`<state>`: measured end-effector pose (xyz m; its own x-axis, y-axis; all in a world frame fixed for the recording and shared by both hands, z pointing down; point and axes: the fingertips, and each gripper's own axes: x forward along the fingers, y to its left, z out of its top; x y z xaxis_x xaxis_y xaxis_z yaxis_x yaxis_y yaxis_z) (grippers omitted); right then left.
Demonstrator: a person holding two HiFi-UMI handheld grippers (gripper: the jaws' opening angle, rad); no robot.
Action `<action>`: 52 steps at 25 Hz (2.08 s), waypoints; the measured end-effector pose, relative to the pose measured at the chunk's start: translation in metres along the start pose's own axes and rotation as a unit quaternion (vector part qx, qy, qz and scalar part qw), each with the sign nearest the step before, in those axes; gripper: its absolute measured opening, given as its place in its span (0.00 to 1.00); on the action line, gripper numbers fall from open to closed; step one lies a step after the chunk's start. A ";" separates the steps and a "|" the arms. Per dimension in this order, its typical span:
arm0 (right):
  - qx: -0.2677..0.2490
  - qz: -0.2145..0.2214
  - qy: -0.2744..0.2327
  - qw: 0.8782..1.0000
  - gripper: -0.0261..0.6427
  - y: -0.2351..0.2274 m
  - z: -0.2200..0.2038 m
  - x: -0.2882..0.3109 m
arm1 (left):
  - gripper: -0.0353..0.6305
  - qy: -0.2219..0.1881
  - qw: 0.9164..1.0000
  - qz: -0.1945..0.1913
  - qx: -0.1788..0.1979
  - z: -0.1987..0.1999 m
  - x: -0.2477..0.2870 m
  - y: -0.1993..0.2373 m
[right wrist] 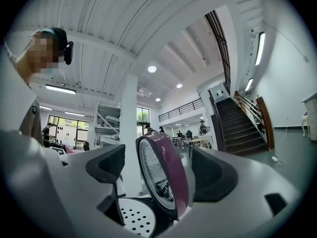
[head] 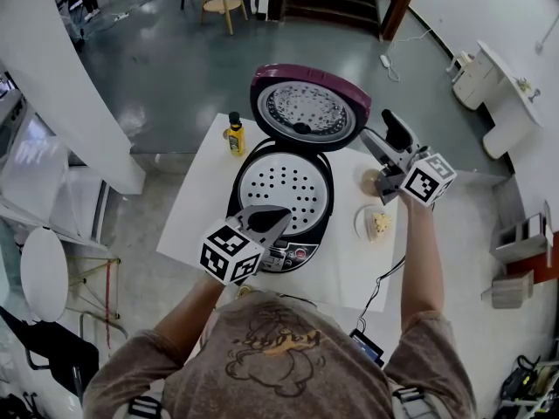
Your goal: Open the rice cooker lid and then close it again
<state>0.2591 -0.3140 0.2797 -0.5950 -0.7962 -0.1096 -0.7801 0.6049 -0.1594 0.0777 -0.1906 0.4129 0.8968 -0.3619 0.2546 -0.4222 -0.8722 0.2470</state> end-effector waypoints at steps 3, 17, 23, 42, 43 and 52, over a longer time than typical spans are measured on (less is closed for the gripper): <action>-0.005 0.003 0.009 1.000 0.67 0.001 -0.001 0.006 | 0.09 -0.001 1.000 0.001 -0.001 0.000 -0.001 -0.001; -0.027 0.034 0.042 0.998 0.66 0.009 -0.008 0.041 | 0.09 -0.003 1.000 0.016 -0.009 -0.003 -0.010 0.005; -0.036 0.032 0.050 0.998 0.65 0.010 -0.010 0.041 | 0.09 -0.001 1.000 0.015 -0.013 -0.006 -0.011 0.006; -0.083 0.052 0.071 0.993 0.64 0.051 -0.026 0.015 | 0.09 -0.006 1.000 0.003 -0.020 -0.005 -0.004 0.001; -0.086 0.054 0.073 0.992 0.64 0.055 -0.027 0.013 | 0.09 -0.006 1.000 0.003 -0.020 -0.005 -0.004 0.001; -0.061 0.076 0.062 0.993 0.63 0.087 -0.039 -0.013 | 0.09 -0.004 1.000 0.005 -0.027 -0.012 -0.007 -0.004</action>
<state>0.1914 -0.2507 0.3057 -0.7210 -0.6929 0.0002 -0.6926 0.7207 -0.0300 0.0716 -0.1808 0.4210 0.8933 -0.3732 0.2505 -0.4377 -0.8492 0.2955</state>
